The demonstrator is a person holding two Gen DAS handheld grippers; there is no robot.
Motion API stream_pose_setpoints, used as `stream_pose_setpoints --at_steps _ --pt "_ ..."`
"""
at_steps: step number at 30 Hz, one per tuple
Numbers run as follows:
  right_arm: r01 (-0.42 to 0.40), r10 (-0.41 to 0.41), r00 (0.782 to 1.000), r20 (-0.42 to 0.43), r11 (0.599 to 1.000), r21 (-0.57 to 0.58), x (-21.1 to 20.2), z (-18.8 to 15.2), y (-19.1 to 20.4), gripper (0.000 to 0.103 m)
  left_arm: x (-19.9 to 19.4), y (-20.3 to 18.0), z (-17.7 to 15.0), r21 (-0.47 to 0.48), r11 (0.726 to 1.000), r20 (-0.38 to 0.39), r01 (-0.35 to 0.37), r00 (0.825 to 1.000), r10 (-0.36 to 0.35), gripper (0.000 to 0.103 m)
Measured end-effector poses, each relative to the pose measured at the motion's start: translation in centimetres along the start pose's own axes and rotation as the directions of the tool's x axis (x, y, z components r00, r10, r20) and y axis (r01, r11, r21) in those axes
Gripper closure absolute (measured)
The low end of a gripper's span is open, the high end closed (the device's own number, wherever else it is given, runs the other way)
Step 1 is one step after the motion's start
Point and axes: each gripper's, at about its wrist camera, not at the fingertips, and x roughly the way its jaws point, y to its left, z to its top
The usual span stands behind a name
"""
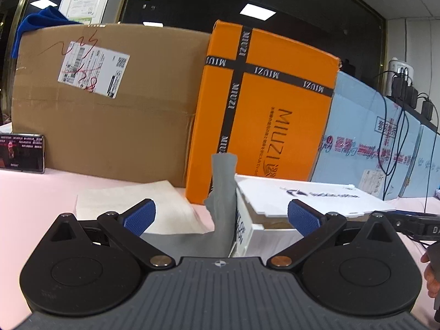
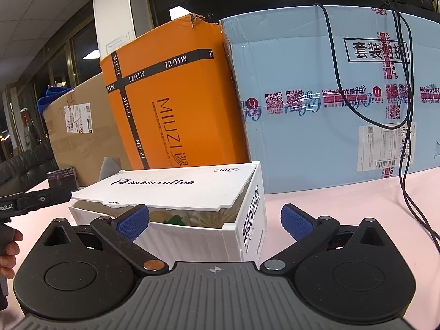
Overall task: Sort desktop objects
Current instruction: 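Press the closed lid flat and pull the right gripper back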
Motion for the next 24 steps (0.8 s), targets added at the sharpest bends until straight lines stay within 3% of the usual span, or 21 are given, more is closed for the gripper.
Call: stream_pose_setpoints --at_steps 18,24 --pt "0.027 -0.029 0.998 0.048 0.999 0.027 -0.80 -0.10 -0.60 0.000 0.53 0.14 -0.56 0.009 1.000 -0.020 -0.013 1.000 0.013 0.000" --pt "0.085 -0.086 0.995 0.054 0.996 0.024 -0.68 -0.28 -0.98 0.000 0.40 -0.28 -0.75 0.040 0.999 0.000 -0.023 1.000 0.023 0.000"
